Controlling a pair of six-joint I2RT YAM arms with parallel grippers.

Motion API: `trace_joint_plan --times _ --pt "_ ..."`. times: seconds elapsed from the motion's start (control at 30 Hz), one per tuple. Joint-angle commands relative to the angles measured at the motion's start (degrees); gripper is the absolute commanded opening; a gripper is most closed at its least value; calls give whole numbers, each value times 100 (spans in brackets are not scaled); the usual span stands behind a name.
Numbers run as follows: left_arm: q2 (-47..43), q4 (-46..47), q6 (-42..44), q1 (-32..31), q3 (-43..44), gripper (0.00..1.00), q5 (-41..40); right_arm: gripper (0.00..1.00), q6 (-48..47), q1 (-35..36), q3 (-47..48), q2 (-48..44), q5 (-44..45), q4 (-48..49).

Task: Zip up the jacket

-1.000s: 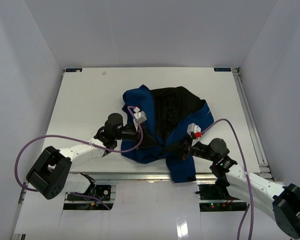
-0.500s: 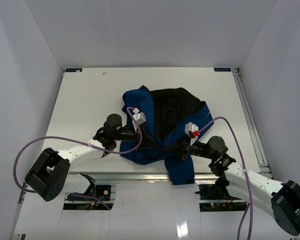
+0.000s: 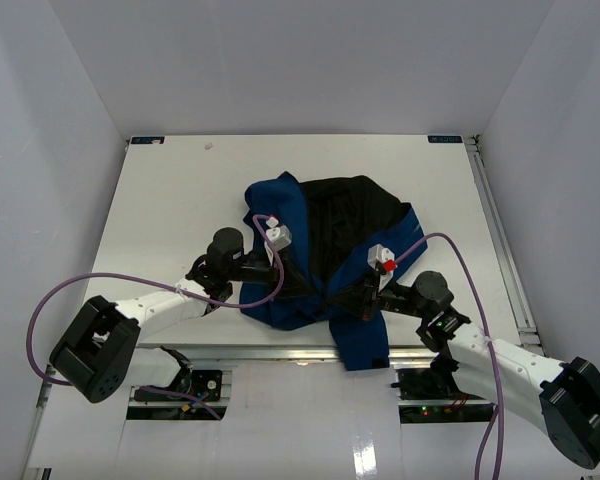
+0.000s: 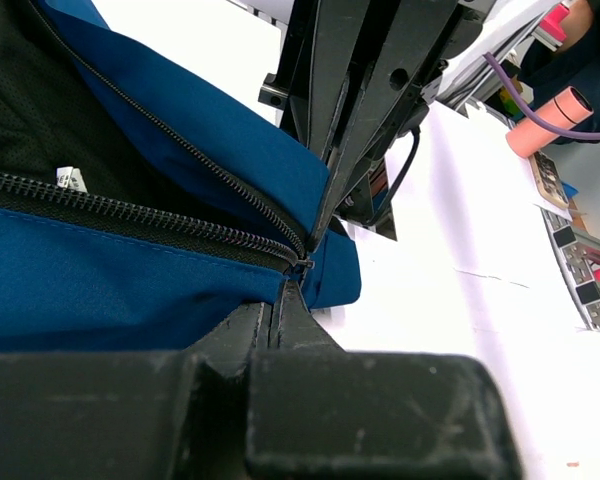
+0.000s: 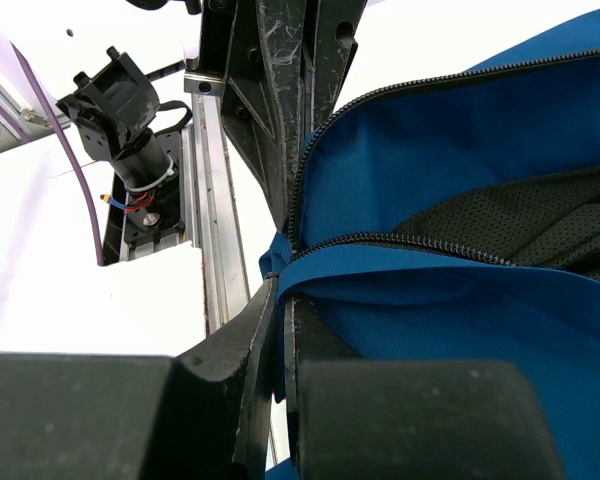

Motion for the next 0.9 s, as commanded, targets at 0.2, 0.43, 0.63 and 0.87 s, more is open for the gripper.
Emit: trace_joint_plan --times 0.2,0.43,0.63,0.87 --pt "-162 297 -18 -51 -64 0 499 8 37 20 327 7 -51 314" --pt "-78 157 83 -73 -20 0 499 8 10 16 363 -112 -109 287" --pt "-74 119 130 -95 -11 0 551 8 11 16 410 -134 -157 235" --pt "-26 106 154 -101 0 0 616 8 13 25 520 -56 -229 168"
